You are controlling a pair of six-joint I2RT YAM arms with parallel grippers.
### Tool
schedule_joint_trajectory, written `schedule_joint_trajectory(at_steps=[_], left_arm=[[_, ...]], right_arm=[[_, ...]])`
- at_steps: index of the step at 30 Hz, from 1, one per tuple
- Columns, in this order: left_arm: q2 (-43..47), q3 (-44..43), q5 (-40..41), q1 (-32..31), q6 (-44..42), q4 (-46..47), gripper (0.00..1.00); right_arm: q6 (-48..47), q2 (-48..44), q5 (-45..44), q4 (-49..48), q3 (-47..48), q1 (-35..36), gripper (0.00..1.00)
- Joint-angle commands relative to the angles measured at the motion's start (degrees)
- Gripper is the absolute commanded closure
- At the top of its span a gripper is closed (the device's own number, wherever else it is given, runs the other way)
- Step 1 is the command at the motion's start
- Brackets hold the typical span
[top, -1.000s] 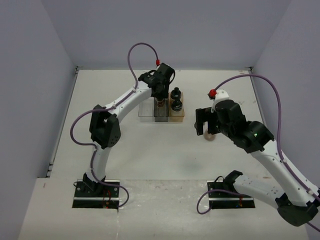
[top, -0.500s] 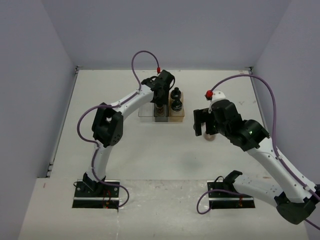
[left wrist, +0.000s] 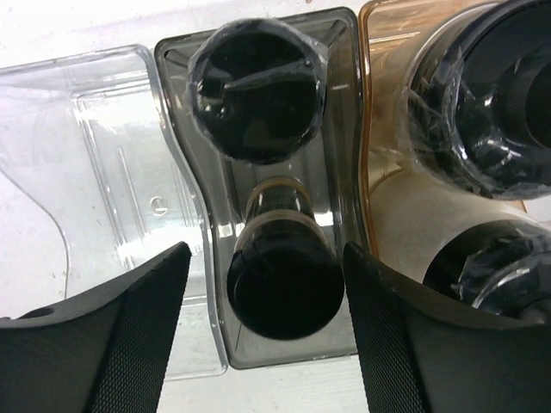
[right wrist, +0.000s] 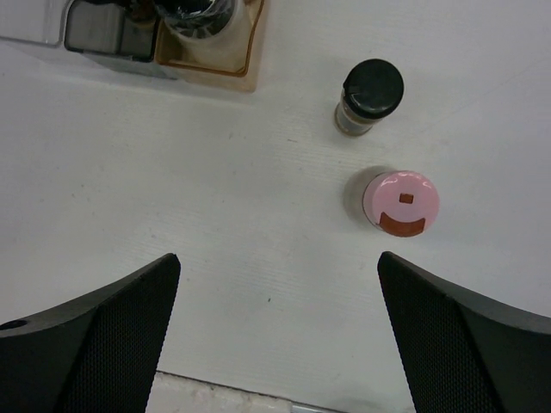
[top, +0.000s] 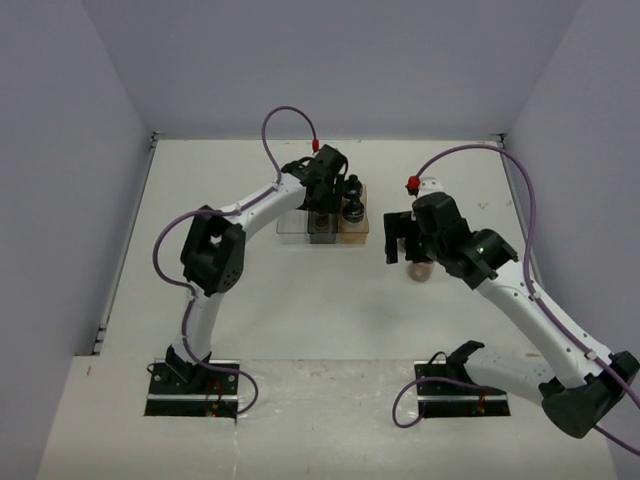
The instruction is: Organize the condiment bottles
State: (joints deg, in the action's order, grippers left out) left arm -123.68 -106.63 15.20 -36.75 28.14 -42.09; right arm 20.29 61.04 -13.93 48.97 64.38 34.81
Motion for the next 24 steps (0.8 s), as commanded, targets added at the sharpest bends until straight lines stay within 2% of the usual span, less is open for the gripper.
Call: schedule_joint_trajectory(at_steps=[1,4,8,9,10,15,24], left_arm=[[6.25,0.81,-0.79,0.19,0.69,1.74,0.26],[9.5,1.95,-0.61,0.19,0.78,2.01,0.22],[14.77,3.09,-0.44,0.1,0.78,2.27,0.16],[17.48,3.88,-0.44,0.19,0.95,2.36,0.03],[18.9,4.49,-0.26,0.02,1.04,2.62,0.0],[31.88,12.22,1.58,-0.07,1.39,3.68,0.0],[58.18,29.71,7.64,-0.07,1.65,1.23,0.0]], right_arm=[[1.24,0.22,1.71,-5.37,-0.39,-2.81,0.01],[0.89,2.67,3.2,-6.69,0.13,-4.39,0.01],[-1.22,7.07,4.7,-10.73,1.19,-10.71,0.03],[-1.31,8.21,4.88,-11.43,1.8,-12.03,0.04],[-1.48,10.57,4.88,-12.75,2.32,-13.52,0.06],[-3.5,19.72,-0.74,-13.73,7.41,-13.8,0.09],[-3.51,33.44,1.1,-14.25,10.42,-16.35,0.21]])
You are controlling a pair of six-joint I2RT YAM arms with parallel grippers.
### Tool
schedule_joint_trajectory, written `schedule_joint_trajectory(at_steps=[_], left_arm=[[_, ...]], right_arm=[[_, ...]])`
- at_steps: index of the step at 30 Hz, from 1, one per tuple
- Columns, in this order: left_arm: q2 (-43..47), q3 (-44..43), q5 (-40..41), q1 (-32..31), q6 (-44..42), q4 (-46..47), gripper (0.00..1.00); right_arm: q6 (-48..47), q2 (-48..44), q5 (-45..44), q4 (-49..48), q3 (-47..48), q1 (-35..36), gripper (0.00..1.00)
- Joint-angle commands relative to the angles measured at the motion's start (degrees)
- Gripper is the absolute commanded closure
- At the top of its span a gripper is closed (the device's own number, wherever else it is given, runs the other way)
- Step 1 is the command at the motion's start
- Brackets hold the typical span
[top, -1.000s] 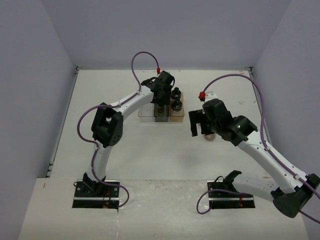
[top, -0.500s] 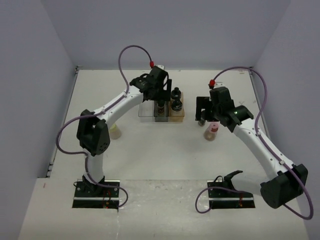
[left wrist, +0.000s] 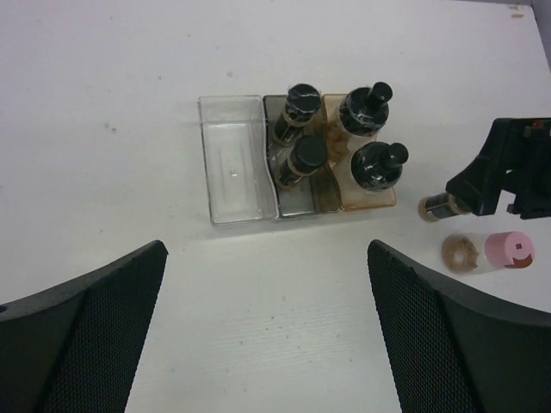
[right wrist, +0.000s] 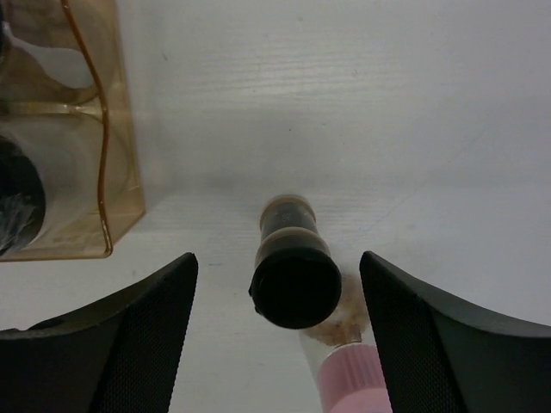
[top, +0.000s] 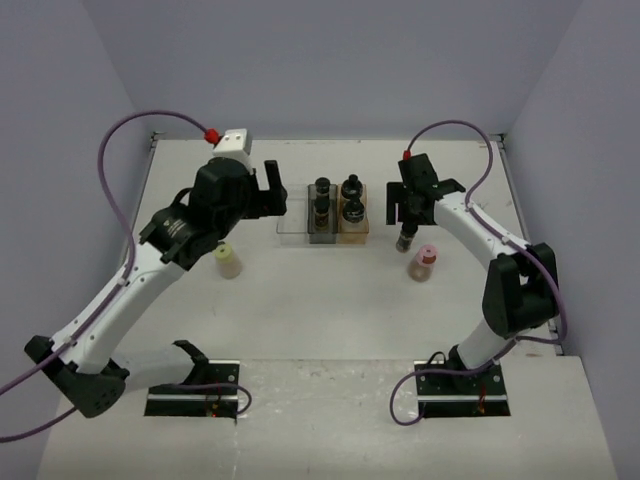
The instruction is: Organize the condiment bottles
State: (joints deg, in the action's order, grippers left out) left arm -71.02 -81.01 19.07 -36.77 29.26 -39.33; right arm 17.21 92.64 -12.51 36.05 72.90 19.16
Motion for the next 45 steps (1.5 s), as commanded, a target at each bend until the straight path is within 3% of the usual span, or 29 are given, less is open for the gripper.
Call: schedule_joint_trajectory(at_steps=[1,4,10,16,23,30,35,45], left_arm=[[7.11,5.15,4.56,-0.05,0.54,-2.32,0.0],[13.35,8.84,8.08,0.04,0.28,-5.39,0.0],[17.14,11.92,12.83,0.12,-0.16,-9.09,0.0],[17.94,15.79,13.89,0.12,-0.51,-9.1,0.0],[18.38,20.27,18.28,0.12,-0.25,-8.75,0.0],[18.38,28.18,20.92,0.82,0.1,-2.59,0.0],[14.86,28.46,19.51,2.58,0.45,-2.42,0.0],[15.13,30.21,17.14,5.13,-0.6,-0.48,0.0]], right_arm=[[-0.08,2.28,-0.14,-1.51,1.46,-0.7,0.25],[0.89,2.9,0.47,-2.74,-1.17,-0.79,0.4],[1.95,0.44,-1.1,-2.13,-1.28,-0.79,0.61],[1.69,-3.95,-2.51,1.65,1.27,-0.61,0.76],[2.04,-11.86,-2.17,7.45,5.84,3.77,0.79],[2.83,-13.19,-1.03,14.56,16.91,14.85,0.78],[2.13,-8.54,3.37,15.28,23.77,19.42,0.79],[-2.27,7.37,2.67,8.77,33.87,23.29,0.79]])
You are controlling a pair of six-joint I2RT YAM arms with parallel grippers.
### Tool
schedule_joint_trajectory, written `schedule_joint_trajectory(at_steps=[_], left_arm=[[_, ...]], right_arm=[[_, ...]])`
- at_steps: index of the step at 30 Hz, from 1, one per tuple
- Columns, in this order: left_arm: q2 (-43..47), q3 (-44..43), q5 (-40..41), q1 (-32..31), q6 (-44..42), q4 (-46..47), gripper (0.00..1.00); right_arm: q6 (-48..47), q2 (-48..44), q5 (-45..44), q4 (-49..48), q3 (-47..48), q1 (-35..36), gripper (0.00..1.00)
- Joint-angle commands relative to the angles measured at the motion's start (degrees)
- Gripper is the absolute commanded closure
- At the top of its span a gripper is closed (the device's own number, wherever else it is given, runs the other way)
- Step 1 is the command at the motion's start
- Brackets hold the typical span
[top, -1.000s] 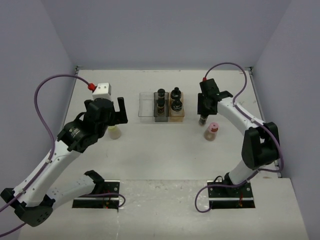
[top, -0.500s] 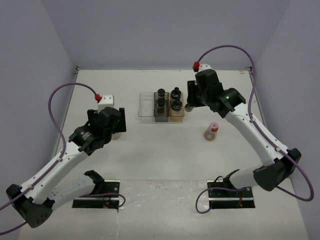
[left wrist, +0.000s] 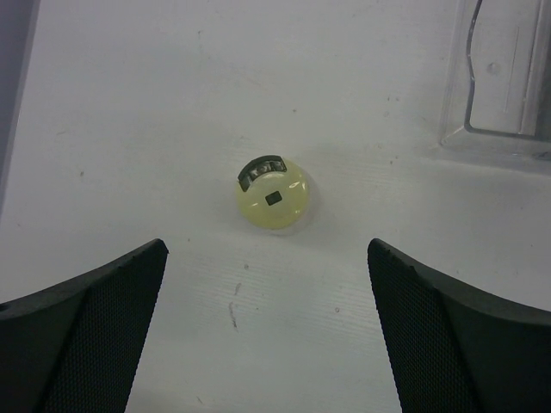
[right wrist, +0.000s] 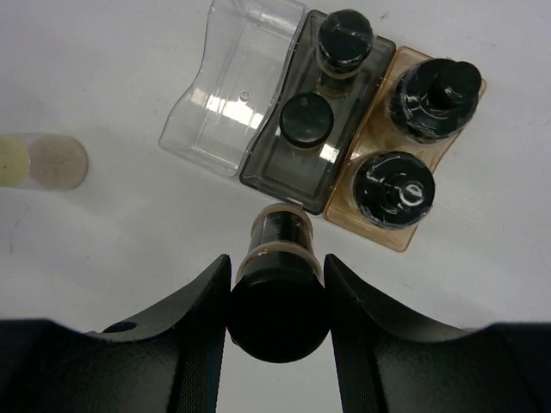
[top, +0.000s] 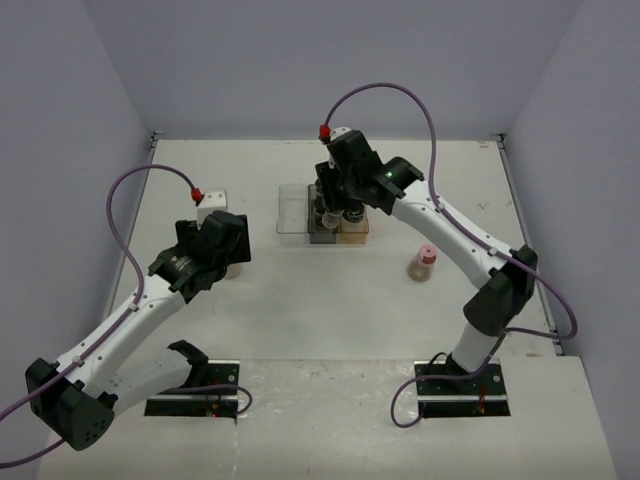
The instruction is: Organize the condiment bottles
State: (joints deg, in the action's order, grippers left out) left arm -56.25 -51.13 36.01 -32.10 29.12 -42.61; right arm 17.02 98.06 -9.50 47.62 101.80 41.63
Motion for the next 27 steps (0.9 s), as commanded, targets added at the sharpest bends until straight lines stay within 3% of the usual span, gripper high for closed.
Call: schedule_joint_trajectory(at_steps=[1,14,27], left_arm=[[0.35,0.25,0.29,0.54,-0.47,2.8,0.0],[0.0,0.51,-0.94,0.63,-0.91,3.15,0.0],[0.17,0.6,-1.73,0.63,-1.35,3.5,0.0]], right_arm=[[-2.25,3.96,-0.78,-2.88,5.68,1.0,0.79],[-3.39,11.89,-3.16,-9.64,3.58,1.18,0.81],[-4.01,18.66,-5.01,-9.38,4.73,1.09,0.79]])
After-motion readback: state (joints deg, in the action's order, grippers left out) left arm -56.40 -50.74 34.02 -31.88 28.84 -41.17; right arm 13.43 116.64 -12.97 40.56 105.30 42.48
